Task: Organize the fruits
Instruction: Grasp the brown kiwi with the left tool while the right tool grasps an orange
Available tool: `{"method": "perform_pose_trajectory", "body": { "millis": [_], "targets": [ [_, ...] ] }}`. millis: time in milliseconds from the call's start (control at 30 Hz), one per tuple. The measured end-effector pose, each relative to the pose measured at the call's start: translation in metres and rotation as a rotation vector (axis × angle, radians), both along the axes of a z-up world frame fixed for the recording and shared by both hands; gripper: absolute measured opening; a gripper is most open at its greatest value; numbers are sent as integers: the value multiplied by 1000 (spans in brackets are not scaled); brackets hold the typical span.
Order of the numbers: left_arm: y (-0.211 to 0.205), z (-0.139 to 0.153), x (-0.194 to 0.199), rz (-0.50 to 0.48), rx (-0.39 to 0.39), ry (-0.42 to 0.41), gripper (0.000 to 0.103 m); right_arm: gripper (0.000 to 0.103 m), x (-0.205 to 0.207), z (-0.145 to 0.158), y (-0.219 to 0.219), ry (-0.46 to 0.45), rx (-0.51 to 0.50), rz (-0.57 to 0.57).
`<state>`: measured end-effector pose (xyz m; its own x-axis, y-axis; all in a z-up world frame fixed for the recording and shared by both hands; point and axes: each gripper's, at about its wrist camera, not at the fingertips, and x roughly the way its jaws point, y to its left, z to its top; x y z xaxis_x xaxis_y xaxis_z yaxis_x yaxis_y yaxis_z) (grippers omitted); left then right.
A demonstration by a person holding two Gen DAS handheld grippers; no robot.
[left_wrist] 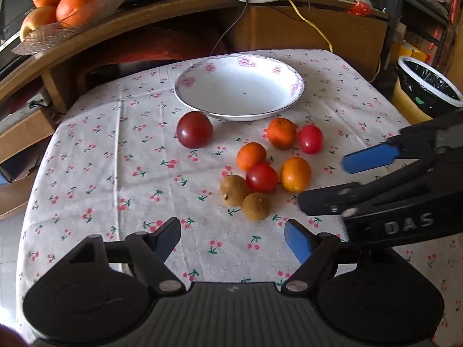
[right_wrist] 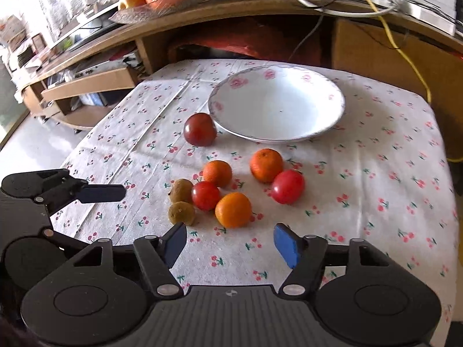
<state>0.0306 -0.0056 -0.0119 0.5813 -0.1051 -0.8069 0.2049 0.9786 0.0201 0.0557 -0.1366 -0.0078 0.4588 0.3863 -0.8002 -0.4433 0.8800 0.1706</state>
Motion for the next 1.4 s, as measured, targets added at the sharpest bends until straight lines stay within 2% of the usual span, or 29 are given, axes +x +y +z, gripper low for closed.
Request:
{"method": "perform_pose_trajectory", "body": {
  "millis": [100, 233, 400, 500, 733, 933, 1300, 1400],
  "targets": [
    [2, -3, 6, -7, 3, 4, 85, 55, 7, -4, 5, 1, -16, 27],
    [7, -8, 12, -5, -31, 29, 79, 40, 17, -13, 7, 38, -19, 39],
    [6, -10, 15, -16, -51, 36, 75, 35, 24, -18, 11, 46, -18, 54],
    [3, -11, 18, -31, -77, 45, 65, 28, 27, -18, 11, 45, -28, 51],
    [-7, -12, 21, -74, -114, 56, 50, 28, 24, -16, 0, 60, -15, 40],
    [-15, -14, 27, -86, -111, 54, 43, 28, 23, -11, -10, 48, -24, 19],
    [-25, -14, 14, -124, -44, 29, 38, 28, 17, -13, -19, 74, -37, 20],
    [-24, -13, 13, -118, -51, 31, 37, 28, 15, -13, -16, 65, -53, 35]
  ]
}}
